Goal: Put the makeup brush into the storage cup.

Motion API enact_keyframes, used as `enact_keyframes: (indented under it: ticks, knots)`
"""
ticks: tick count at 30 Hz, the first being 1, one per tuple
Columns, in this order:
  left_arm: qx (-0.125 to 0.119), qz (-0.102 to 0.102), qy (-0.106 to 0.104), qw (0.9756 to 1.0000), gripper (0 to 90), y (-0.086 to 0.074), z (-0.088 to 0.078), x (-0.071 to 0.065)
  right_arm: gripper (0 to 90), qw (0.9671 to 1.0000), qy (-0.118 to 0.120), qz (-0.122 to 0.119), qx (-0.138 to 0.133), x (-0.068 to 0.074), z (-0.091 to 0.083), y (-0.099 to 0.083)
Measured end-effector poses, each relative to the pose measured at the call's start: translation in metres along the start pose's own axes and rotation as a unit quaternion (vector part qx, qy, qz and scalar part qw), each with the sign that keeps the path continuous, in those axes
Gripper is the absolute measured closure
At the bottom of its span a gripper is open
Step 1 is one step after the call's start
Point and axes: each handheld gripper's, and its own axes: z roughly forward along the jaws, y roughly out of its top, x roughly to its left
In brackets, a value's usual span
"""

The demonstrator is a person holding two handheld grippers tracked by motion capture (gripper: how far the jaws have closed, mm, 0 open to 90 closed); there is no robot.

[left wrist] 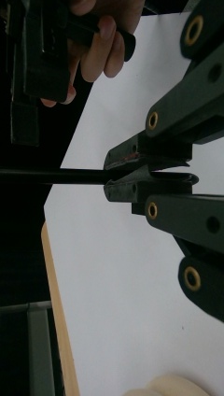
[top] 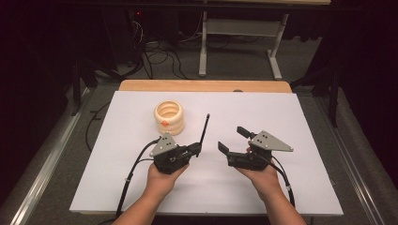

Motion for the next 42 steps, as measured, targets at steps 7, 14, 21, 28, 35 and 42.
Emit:
enact_keyframes:
  ticks: [7,14,21,28,35,42]
  knots:
    - [0.009,0.009,-0.011,0.9999,83.7,-0.006,0.01,-0.007,18.3,0.9999,0.011,0.009,0.0,0.001,0.0,-0.001]
    - [0.015,0.008,-0.029,0.9994,83.7,-0.014,0.014,-0.01,24.1,0.9995,0.025,0.018,-0.002,0.004,0.002,-0.002]
    - [0.021,0.01,-0.035,0.9991,83.7,-0.019,0.017,-0.011,28.1,0.9985,0.046,0.029,-0.009,0.009,0.004,-0.004]
    - [0.02,0.004,-0.042,0.9989,83.7,-0.021,0.018,-0.013,33.5,0.9976,0.055,0.042,-0.011,0.011,0.005,-0.005]
    - [0.018,0.002,-0.046,0.9988,83.7,-0.022,0.02,-0.015,38.8,0.9972,0.056,0.048,-0.013,0.01,0.006,-0.007]
    - [0.016,0.002,-0.048,0.9987,83.7,-0.023,0.02,-0.017,45.4,0.9966,0.059,0.055,-0.019,0.011,0.006,-0.008]
